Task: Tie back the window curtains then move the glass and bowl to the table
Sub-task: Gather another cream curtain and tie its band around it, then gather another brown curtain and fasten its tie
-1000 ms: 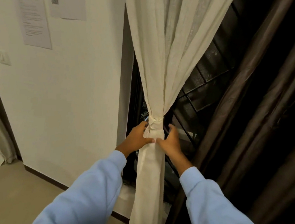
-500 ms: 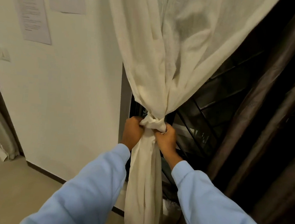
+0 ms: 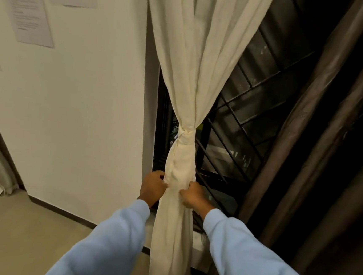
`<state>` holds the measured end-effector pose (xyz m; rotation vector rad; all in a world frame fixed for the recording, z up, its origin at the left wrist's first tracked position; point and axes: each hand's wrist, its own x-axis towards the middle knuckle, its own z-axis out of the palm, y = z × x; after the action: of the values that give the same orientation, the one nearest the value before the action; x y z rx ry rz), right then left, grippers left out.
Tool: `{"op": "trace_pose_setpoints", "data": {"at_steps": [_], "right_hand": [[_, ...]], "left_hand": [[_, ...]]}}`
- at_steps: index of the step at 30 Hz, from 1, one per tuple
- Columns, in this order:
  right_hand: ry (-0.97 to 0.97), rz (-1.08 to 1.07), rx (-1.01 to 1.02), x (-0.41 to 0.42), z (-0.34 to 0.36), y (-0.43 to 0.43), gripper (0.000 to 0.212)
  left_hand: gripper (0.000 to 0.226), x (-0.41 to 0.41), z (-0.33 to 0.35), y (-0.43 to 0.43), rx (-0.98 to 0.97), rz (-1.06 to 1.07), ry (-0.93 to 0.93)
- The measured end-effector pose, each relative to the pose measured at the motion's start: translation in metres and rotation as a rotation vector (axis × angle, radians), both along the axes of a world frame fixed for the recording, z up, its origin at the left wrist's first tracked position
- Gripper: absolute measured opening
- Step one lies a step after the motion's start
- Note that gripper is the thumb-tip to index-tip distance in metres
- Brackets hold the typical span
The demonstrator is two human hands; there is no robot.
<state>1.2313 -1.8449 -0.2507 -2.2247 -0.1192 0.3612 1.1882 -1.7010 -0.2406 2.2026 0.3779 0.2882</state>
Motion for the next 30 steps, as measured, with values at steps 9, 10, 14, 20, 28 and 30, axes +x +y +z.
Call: {"op": "trace_pose_setpoints", "data": {"at_steps": [9,10,14,20,28,30], "right_hand": [[-0.178,0.043,0.144,0.006,0.033,0.014,0.052],[-0.176,0.03,0.172,0.009,0.041,0.018,0.048],[-0.131,-0.025,0.404,0.016,0.079,0.038,0.014],[-0.061,0.07,0.37,-0.001,0.089,0.047,0.015],[-0.13,-0.011,0.265,-0.008,0.048,0.042,0.03],[-0.176,-0.049,0.255,-0.009,0.043,0.038,0.032]], "left_hand": [[0.04,0.016,0.034,0.003,0.022,-0.043,-0.292],[0.036,0.016,0.045,0.006,0.04,-0.024,-0.354],[0.036,0.018,0.092,0.016,0.113,0.018,-0.556],[0.037,-0.001,0.071,0.029,0.059,0.086,-0.502],[0.013,-0.017,-0.002,0.022,-0.043,0.111,-0.249],[0.016,-0.017,-0.002,0.016,-0.05,0.128,-0.246]]}}
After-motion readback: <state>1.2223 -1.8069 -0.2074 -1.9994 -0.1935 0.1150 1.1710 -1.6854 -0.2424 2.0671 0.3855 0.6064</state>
